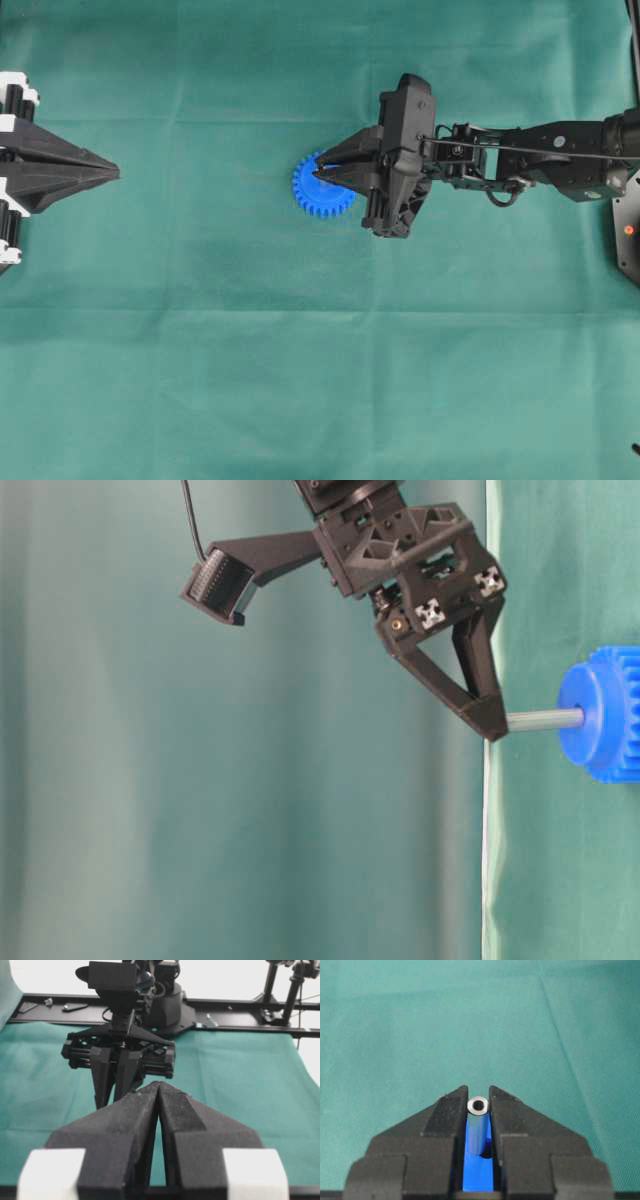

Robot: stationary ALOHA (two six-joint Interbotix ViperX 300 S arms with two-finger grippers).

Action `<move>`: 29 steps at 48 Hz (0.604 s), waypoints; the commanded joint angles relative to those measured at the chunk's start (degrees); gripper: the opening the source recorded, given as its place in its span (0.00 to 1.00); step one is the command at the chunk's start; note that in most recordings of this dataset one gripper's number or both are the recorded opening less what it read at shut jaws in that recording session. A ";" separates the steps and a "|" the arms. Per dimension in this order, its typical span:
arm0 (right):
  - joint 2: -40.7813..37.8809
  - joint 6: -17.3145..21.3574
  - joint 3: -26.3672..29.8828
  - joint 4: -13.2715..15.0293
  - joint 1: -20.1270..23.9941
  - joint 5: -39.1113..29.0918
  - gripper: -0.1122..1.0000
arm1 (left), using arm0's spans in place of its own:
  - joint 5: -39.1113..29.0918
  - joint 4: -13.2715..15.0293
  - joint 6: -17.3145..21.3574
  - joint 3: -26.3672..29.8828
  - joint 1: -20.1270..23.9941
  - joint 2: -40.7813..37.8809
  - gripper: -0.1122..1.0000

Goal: Insert the shaft placed at a random location into the center hole of the medium gear at another random location.
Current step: 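Lower the held shaft into the gear's center hole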

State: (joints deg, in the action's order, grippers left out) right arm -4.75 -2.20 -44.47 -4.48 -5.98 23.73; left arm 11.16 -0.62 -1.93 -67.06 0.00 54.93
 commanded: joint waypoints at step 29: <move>1.67 -1.85 1.32 0.62 -0.62 0.18 0.22 | 0.62 -0.09 -0.09 1.14 0.09 -0.62 0.10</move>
State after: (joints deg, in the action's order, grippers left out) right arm -4.92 -2.55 -44.03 -4.04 -6.42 23.73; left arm 11.25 -0.62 -1.93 -67.06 -0.09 54.84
